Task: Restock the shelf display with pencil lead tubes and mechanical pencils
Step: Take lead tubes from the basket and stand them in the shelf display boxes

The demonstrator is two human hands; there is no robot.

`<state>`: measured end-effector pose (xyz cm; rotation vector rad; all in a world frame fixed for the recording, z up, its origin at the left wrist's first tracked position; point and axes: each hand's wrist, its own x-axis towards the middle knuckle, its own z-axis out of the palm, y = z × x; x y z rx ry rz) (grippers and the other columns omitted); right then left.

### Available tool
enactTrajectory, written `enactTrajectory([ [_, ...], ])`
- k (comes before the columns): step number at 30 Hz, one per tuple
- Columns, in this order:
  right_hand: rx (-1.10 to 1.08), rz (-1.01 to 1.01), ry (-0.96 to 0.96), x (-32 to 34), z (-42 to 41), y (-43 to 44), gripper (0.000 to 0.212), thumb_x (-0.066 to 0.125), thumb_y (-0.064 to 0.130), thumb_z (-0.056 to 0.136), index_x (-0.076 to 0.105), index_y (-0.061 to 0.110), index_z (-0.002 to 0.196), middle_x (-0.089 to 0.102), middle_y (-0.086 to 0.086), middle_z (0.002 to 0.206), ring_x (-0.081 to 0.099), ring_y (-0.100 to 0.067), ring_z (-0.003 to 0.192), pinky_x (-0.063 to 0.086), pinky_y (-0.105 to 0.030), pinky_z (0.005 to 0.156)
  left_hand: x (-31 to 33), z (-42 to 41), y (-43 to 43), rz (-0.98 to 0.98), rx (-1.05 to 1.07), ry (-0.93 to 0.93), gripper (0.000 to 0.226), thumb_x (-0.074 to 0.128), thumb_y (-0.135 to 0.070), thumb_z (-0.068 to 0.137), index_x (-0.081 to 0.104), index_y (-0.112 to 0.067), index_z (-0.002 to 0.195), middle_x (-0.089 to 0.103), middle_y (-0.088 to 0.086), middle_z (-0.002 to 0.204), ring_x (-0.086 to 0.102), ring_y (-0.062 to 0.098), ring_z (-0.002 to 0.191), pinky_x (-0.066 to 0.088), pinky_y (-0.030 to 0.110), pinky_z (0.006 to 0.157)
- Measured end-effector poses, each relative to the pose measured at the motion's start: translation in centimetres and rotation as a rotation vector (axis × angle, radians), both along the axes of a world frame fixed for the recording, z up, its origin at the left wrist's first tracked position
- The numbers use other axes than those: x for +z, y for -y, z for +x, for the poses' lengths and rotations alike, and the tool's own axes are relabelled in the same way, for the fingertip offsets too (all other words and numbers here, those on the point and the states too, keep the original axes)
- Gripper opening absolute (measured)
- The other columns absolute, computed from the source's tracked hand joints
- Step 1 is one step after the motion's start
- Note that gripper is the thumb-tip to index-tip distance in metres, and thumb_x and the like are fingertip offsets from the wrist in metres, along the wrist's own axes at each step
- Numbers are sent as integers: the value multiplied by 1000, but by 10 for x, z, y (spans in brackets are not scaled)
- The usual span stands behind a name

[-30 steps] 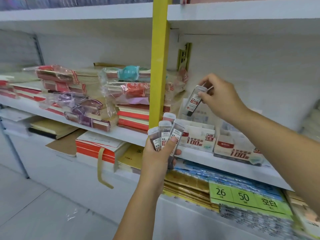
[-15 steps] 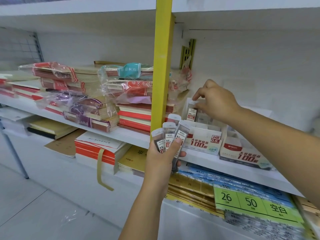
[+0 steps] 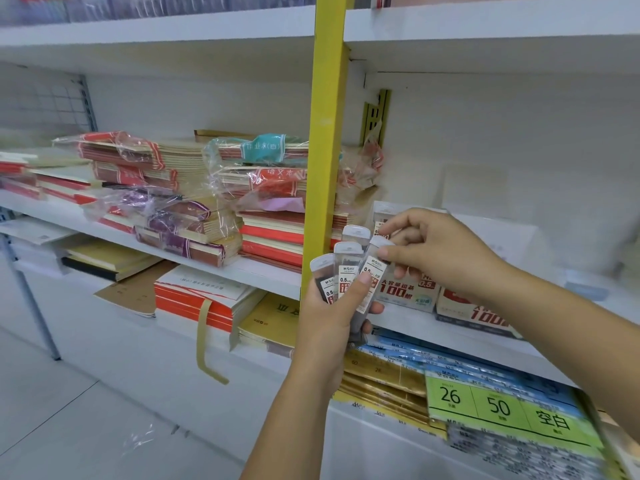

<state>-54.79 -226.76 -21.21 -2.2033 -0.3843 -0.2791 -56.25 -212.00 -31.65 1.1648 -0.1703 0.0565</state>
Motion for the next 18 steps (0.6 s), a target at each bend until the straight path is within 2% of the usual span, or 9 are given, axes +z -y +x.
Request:
enactTrajectory([
  [3, -65, 94, 25, 5, 2, 8, 16, 69, 16, 88, 62, 20, 103, 74, 6, 74, 67, -7, 59, 51, -17, 51, -3, 2, 0, -4, -20, -52, 12, 67, -40, 94, 67, -39, 105, 73, 5, 74, 58, 16, 53, 46, 26, 46],
  [6, -166, 233, 153, 20, 9, 22, 13, 65, 16, 91, 60, 24, 100, 74, 1, 83, 70, -7, 65, 52, -15, 52, -3, 5, -4, -7, -16, -86, 17, 53, -28, 100, 66, -31, 110, 70, 7, 70, 58, 16, 52, 45, 25, 45],
  [8, -231, 254, 313, 32, 17, 30, 11, 64, 17, 93, 59, 24, 101, 71, 0, 88, 69, -5, 66, 51, -13, 53, -3, 6, -6, 23, 24, -89, 16, 53, -28, 100, 65, -34, 109, 70, 5, 69, 60, 15, 53, 48, 27, 47],
  [10, -266, 150, 459, 40, 27, 33, 12, 64, 21, 93, 58, 25, 103, 68, 3, 93, 68, -6, 70, 52, -14, 57, -4, 7, -7, 37, 49, -76, 15, 55, -30, 101, 63, -42, 104, 72, 2, 70, 62, 13, 54, 52, 27, 51],
  [12, -263, -27, 529, 40, 36, 31, 14, 63, 24, 94, 59, 26, 107, 66, 5, 95, 66, -9, 78, 54, -19, 64, -6, 9, -7, 53, 62, -62, 14, 56, -33, 101, 61, -43, 108, 74, 0, 72, 64, 11, 55, 54, 26, 52],
  [16, -200, -300, 570, 31, 51, 19, 17, 62, 23, 93, 63, 20, 110, 60, 12, 89, 59, 0, 79, 50, -21, 71, -6, 11, -11, 50, 70, -61, 12, 58, -34, 100, 61, -40, 110, 75, 0, 73, 63, 12, 53, 50, 24, 48],
  [18, -183, -343, 554, 27, 58, 16, 16, 63, 21, 92, 64, 18, 108, 60, 6, 94, 61, -10, 79, 51, -26, 74, -5, 11, -12, 38, 70, -54, 11, 59, -36, 99, 62, -40, 109, 75, 1, 74, 62, 12, 53, 49, 24, 47],
])
